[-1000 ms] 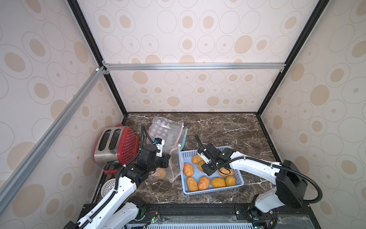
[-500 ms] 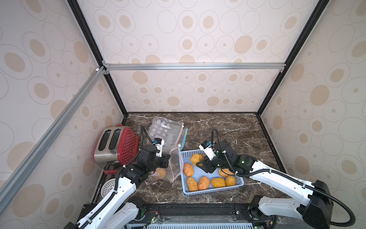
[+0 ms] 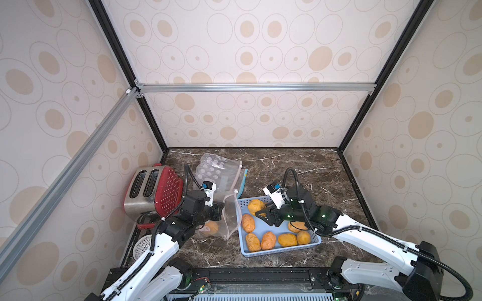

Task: Put the potatoes into a zipper bag and zip it
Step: Place the potato into the zipper food storage bag.

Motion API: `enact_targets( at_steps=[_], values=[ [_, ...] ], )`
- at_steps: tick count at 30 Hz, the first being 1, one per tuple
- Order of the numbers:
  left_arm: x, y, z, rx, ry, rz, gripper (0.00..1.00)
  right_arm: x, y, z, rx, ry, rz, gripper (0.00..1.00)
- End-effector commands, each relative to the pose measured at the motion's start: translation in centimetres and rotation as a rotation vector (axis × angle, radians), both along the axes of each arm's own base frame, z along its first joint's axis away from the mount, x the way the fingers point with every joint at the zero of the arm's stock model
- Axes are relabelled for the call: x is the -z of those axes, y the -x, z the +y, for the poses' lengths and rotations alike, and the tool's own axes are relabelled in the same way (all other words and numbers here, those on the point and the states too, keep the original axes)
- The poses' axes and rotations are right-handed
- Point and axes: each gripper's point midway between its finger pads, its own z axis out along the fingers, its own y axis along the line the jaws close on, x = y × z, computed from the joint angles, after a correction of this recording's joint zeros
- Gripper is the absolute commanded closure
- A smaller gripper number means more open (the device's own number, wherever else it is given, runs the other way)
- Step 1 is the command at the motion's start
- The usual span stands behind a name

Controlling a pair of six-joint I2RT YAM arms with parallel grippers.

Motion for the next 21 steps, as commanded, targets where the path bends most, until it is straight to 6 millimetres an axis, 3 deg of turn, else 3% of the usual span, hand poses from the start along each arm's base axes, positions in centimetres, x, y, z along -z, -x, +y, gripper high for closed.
enact_targets(
  at_steps=[1, 17, 21],
  values=[
    [-0.6, -0.3, 0.2, -0.004, 0.003, -0.028, 1.00, 0.0, 0.0, 1.1, -0.015, -0.040, 0.011, 0.62],
    [-0.5, -0.3, 0.1, 0.003, 0.008, -0.025, 1.00, 1.2, -2.6, 7.4, -0.020, -0.046, 0.086, 0.62],
    [-0.5, -0.3, 0.2, 0.001, 0.009, -0.027, 1.00, 2.7, -3.4, 8.5, 0.003, -0.023, 0.128, 0.62]
  ],
)
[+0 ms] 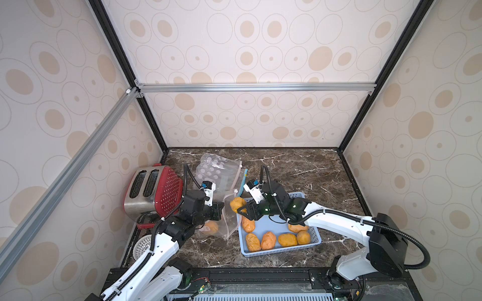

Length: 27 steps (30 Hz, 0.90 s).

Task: Put the potatoes into a zipper bag and zip it
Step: Place the potato into the zipper food storage bag.

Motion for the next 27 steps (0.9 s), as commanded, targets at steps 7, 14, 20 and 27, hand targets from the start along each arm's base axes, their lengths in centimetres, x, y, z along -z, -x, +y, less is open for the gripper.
enact_targets(
  at_steps=[7, 14, 20, 27],
  values=[
    [-0.5, -0.3, 0.1, 0.003, 0.004, -0.025, 1.00, 1.2, -0.1, 3.3, -0.015, -0.021, 0.090, 0.61],
    [-0.6, -0.3, 0.2, -0.001, 0.005, -0.030, 1.00, 3.6, -0.4, 3.6, 0.027, 0.042, 0.128, 0.60],
    [-0.6, -0.3, 0.2, -0.001, 0.006, -0.032, 1.00, 4.1, -0.4, 4.1, 0.033, 0.053, 0.143, 0.53],
    [-0.8, -0.3, 0.3, -0.003, 0.006, -0.038, 1.00, 2.6, 0.3, 4.4, -0.014, 0.033, 0.091, 0.31]
  ],
)
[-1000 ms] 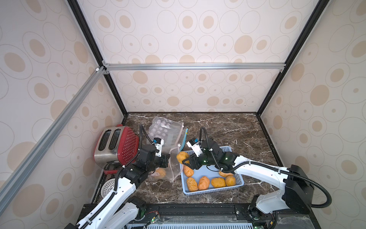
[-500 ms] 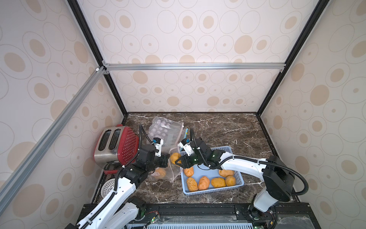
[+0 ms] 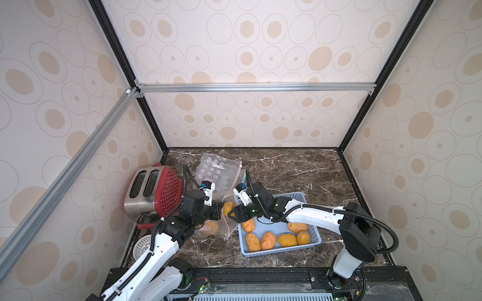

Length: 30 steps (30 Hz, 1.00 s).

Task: Put the potatoes into a zipper bag and zip it
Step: Place the potato into the zipper food storage bag, then pick up the zipper food storage bag at the center of the board.

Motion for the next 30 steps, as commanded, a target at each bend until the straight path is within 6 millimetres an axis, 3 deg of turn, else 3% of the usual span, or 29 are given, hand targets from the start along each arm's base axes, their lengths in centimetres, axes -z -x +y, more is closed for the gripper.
enact_targets(
  at_steps=[1, 8, 16, 19, 26, 30],
  values=[
    [-0.9, -0.1, 0.0, 0.007, 0.009, -0.041, 1.00, -2.3, 0.2, 0.6, -0.026, -0.037, -0.059, 0.29],
    [-2.5, 0.1, 0.4, -0.003, 0.016, -0.085, 1.00, -5.0, 1.2, -0.6, -0.084, -0.070, -0.146, 0.25],
    [-5.3, 0.6, 1.2, -0.002, -0.019, -0.139, 1.00, -7.3, 2.6, -2.1, -0.111, -0.123, -0.206, 0.32],
    [-8.0, 0.9, 1.8, 0.011, -0.060, -0.221, 1.00, -7.8, 2.5, -3.1, -0.111, -0.107, -0.276, 0.33],
    [-16.6, 3.8, 3.5, 0.057, -0.132, -0.515, 1.00, -10.9, 2.5, -5.1, -0.125, -0.089, -0.452, 0.35],
    [-20.1, 5.8, 3.0, 0.145, -0.140, -0.671, 1.00, -13.2, 3.2, -6.3, -0.151, -0.131, -0.579, 0.35]
  ],
)
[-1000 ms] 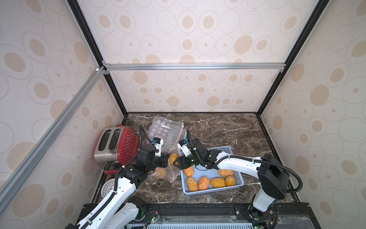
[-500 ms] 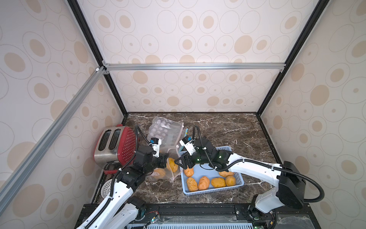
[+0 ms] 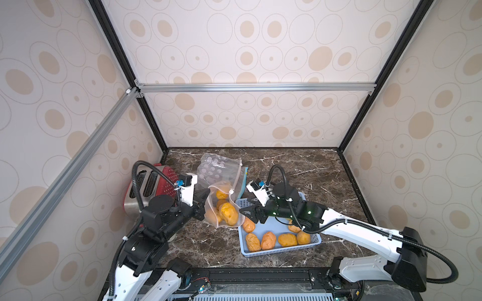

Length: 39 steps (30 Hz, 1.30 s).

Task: Put the potatoes into a zipper bag and zip it
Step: Pick up the zipper food storage bag at the center of the board, then place the zipper food storage bag at the center of the board.

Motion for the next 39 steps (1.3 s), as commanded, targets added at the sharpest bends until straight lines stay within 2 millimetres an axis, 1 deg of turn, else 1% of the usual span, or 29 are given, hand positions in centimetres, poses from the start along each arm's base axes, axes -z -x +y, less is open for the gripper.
enact_targets(
  at_steps=[1, 4, 7, 10, 15, 19, 21, 24, 29, 31, 35, 39],
  values=[
    [-3.8, 1.8, -0.4, 0.093, -0.074, -0.182, 1.00, -1.6, 0.7, -1.3, -0.028, -0.008, -0.154, 0.34],
    [-5.7, 2.6, -1.6, 0.178, -0.071, -0.272, 1.00, -3.3, 1.2, -2.8, -0.020, -0.042, -0.260, 0.34],
    [-6.6, 2.3, -3.3, 0.258, -0.047, -0.308, 1.00, -4.3, 1.9, -4.2, -0.021, -0.071, -0.355, 0.35],
    [-6.4, 2.2, -5.4, 0.379, -0.044, -0.329, 1.00, -4.7, 3.1, -5.4, -0.051, -0.069, -0.415, 0.34],
    [-6.3, 1.2, -7.9, 0.505, -0.027, -0.335, 1.00, -4.6, 4.6, -7.4, -0.076, -0.062, -0.503, 0.34],
    [-6.2, 1.7, -10.0, 0.660, 0.033, -0.311, 1.00, -4.3, 6.2, -8.1, -0.143, -0.064, -0.586, 0.34],
    [-6.3, 1.9, -10.8, 0.716, 0.080, -0.299, 1.00, -4.5, 6.7, -8.4, -0.160, -0.069, -0.619, 0.34],
    [-5.4, 2.2, -11.5, 0.776, 0.129, -0.277, 1.00, -4.7, 6.5, -8.8, -0.146, -0.063, -0.654, 0.36],
    [-3.7, 2.4, -12.3, 0.850, 0.239, -0.229, 1.00, -4.3, 5.7, -8.8, -0.115, -0.039, -0.670, 0.43],
    [-2.5, 2.2, -12.6, 0.872, 0.263, -0.184, 1.00, -4.1, 5.6, -8.6, -0.112, -0.046, -0.671, 0.45],
    [1.0, 0.5, -12.7, 0.798, 0.218, -0.078, 1.00, -3.2, 5.9, -7.7, -0.156, -0.047, -0.654, 0.46],
    [2.6, 0.3, -12.5, 0.764, 0.210, -0.044, 1.00, -1.7, 6.2, -6.6, -0.227, -0.023, -0.638, 0.45]
  ],
)
